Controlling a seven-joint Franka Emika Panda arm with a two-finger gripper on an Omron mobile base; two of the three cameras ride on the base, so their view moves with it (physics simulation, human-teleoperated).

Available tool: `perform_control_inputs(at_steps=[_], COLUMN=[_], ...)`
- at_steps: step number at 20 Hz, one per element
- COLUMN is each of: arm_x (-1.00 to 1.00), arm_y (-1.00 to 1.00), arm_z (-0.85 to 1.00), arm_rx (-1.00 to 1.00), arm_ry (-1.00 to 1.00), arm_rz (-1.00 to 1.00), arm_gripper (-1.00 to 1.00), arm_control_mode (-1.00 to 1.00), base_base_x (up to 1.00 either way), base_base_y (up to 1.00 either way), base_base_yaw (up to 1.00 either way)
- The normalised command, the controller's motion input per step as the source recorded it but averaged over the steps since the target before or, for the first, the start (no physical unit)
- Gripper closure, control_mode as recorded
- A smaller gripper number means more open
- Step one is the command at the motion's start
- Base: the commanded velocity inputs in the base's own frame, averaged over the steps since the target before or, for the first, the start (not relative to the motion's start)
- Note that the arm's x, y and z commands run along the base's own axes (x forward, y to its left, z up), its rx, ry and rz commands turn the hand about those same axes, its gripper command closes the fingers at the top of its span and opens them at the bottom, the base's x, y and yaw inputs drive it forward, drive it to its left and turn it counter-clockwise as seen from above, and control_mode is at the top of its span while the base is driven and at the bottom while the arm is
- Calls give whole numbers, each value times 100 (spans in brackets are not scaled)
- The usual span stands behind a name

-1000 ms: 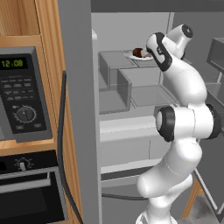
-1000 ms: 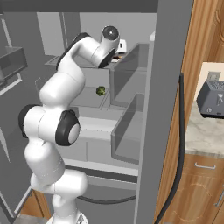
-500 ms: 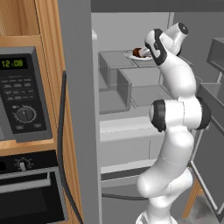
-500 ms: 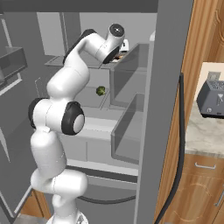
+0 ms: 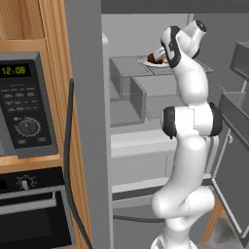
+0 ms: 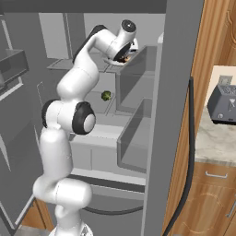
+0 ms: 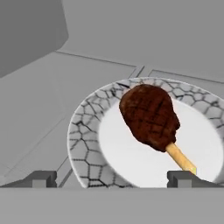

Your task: Transport the steak from the fridge to the microwave and turn on the microwave.

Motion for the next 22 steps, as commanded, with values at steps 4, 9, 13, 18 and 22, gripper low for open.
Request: perform_control_inputs(at_steps=[4,9,13,18,22], arm_x=[19,21,29,30,31], arm_y=[-13,-14,-2,0,0], arm_z=[0,0,0,0,0], arm_rx=[0,0,0,0,-1], arm_ry=[0,0,0,0,0], arm_rz=[7,5,3,4,4], arm_gripper=[-100,-100,-100,-100,-100], arm_control_mode=[-100,-100,-100,-100,-100], base_base_x=[0,0,0,0,0], base_base_y=[0,0,0,0,0], base_base_yaw=[0,0,0,0,0])
